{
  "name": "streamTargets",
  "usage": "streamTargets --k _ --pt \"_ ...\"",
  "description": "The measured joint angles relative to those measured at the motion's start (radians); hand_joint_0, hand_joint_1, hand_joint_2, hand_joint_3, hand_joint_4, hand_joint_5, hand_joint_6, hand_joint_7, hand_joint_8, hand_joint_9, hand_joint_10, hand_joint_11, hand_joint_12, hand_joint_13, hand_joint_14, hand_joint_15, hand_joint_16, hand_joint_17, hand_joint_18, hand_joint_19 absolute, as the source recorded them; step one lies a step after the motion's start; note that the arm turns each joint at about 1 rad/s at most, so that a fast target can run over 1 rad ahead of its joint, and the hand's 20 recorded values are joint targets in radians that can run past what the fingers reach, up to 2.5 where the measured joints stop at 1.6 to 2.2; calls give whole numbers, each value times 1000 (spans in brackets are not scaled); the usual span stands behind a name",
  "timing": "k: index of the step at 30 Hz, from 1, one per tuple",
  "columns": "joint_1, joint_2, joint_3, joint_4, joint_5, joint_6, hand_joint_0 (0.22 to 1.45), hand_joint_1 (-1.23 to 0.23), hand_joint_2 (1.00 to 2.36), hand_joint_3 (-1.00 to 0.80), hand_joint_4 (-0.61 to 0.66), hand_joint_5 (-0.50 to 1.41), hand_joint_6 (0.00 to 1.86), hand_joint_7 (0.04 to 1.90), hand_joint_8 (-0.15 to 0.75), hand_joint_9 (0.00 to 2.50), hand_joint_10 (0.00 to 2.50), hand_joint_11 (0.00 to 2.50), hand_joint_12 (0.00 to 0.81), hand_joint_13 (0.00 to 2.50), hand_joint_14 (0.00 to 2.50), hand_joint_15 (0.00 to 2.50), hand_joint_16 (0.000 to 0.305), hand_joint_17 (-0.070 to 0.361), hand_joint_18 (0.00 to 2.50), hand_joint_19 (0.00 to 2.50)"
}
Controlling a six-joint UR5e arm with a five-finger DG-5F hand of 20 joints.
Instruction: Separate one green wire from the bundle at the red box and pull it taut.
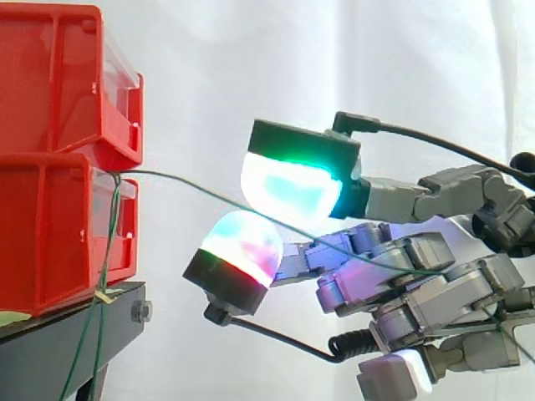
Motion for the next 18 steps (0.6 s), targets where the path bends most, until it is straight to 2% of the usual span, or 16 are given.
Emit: streamTargets --k 6,13,18 --pt "0 0 0 -1 -1 0 560 -668 1000 -500 69 -224 927 913 225 1138 2500 1237 283 1701 1344 936 52 116 1255 795" --pt "0 0 -1 -2 -1 0 494 -632 1000 -500 104 -215 925 901 250 1168 2500 1220 315 1733 1322 931 56 126 1292 779" --pt "0 0 -1 -1 0 0 448 -674 1000 -500 164 -232 938 839 277 1130 2500 1068 333 1760 1381 872 61 136 1339 746"
